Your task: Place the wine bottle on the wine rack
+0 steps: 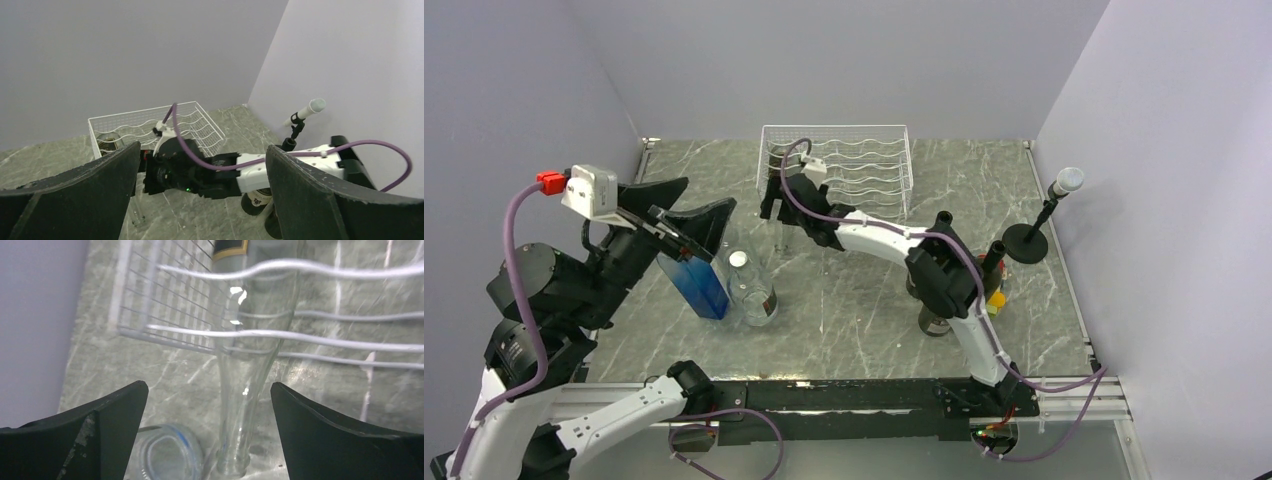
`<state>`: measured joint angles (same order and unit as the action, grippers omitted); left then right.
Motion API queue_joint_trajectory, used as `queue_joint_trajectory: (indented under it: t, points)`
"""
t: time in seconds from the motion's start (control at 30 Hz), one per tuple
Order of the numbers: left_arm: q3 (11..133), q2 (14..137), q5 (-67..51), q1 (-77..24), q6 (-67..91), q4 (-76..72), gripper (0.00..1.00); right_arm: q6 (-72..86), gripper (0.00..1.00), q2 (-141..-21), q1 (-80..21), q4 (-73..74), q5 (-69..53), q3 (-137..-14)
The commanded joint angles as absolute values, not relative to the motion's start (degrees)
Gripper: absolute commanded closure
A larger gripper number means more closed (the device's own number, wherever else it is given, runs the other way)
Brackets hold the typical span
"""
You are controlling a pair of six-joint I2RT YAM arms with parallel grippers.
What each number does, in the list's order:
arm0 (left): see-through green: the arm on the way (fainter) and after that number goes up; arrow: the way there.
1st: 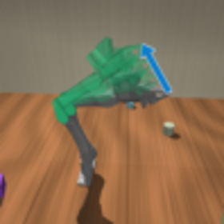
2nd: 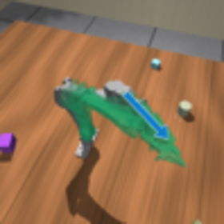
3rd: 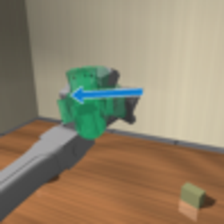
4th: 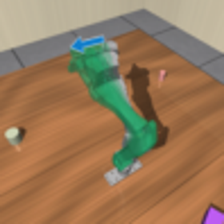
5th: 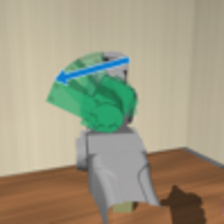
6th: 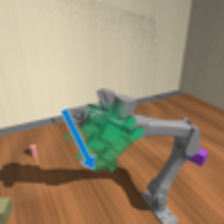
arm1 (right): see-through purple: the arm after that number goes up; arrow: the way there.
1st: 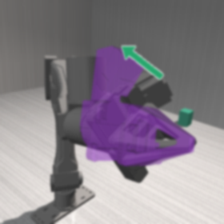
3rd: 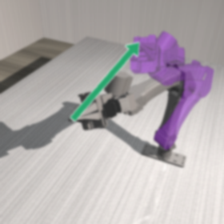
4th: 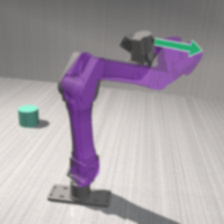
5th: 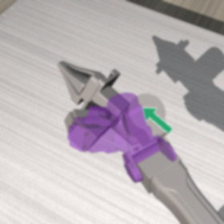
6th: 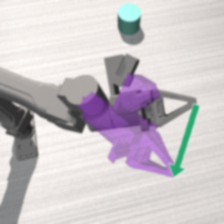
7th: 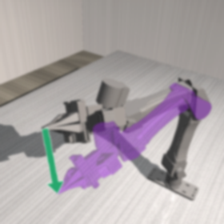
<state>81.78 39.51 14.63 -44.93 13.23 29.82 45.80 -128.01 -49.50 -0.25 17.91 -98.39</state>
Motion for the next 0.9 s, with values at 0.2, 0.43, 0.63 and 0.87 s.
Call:
queue_joint_trajectory:
  t: [0.2, 0.43, 0.63, 0.87]
  points:
    - [80.0, 37.62, 12.91, -44.85, 12.9, 23.15, 0.01, 33.9, 0.0, -108.3, -49.67, 13.93, 21.4, -101.02]
    - [77.81, 39.43, 8.23, -44.89, 9.83, 20.3, 0.01, 24.75, 0.0, -94.87, -48.84, 34.83, 27.04, -109.33]
    - [72.83, 41.59, 3.22, -44.83, 9.32, 14.57, 0.01, 25.47, 0.0, -85.73, -41.65, 54.63, 19.94, -117.44]
    - [71.39, 46.33, 2.12, -44.82, 10.25, 10.51, 0.01, 27.8, 0.0, -77.7, -37.81, 73.2, 23.88, -118.58]
